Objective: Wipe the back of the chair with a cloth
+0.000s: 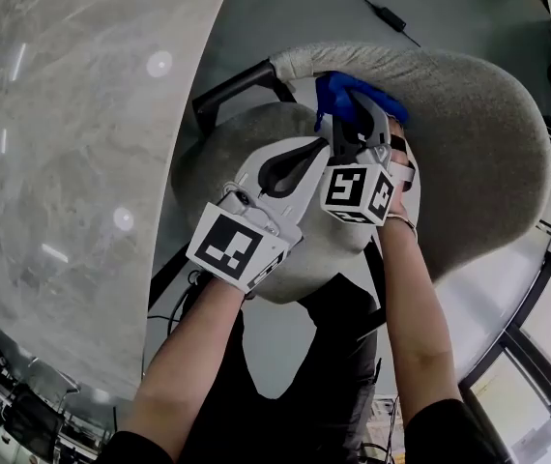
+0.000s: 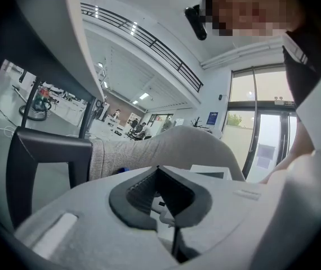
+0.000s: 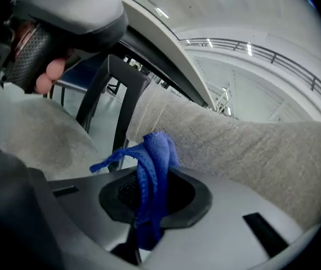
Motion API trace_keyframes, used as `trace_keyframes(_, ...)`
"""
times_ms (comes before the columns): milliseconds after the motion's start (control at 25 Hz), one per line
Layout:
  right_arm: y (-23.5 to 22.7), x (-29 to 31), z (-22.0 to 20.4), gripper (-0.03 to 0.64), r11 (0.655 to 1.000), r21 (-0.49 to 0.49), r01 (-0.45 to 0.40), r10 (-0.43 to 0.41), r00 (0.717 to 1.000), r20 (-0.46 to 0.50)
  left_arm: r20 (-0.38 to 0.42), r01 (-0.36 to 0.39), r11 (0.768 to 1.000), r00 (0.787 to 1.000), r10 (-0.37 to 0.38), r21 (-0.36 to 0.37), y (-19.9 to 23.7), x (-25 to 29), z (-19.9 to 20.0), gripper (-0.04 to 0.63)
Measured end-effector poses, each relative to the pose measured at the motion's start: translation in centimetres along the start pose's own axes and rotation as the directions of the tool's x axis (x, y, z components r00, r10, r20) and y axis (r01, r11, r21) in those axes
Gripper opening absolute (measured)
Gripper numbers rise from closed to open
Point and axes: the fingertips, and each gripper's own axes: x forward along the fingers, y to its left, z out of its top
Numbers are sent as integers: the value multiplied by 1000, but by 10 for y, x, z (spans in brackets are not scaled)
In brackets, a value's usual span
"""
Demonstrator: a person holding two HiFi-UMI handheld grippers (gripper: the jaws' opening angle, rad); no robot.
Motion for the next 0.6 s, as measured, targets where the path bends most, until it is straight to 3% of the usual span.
trace_keyframes(120,-2,-10,5,63,976,207,-73,75,997,0,2,2,1000,1000,-2,-4,-9,-4,10,8)
trace_keyframes(200,-6,-23,10,63,923,363,-124,124,992,23,-2,0,1000,1000,0,-9,-15,-7,17,8)
trace_keyframes(320,-14,-45,19,63,808,550,-213,196,976,90,-10,-17,1000,1000,17,-22,-25,-13,28,8)
trace_keyframes(440,-25,-71,30,63,666,692,-280,234,958,163,-24,-30,999,999,29,-34,-40,-19,45,8)
trace_keyframes(520,-32,-91,39,63,581,754,-307,243,949,199,-39,-39,998,999,37,-42,-52,-25,57,8)
trace_keyframes(600,-40,-112,50,63,526,788,-321,239,945,225,-52,-34,999,998,31,-43,-66,-31,71,8)
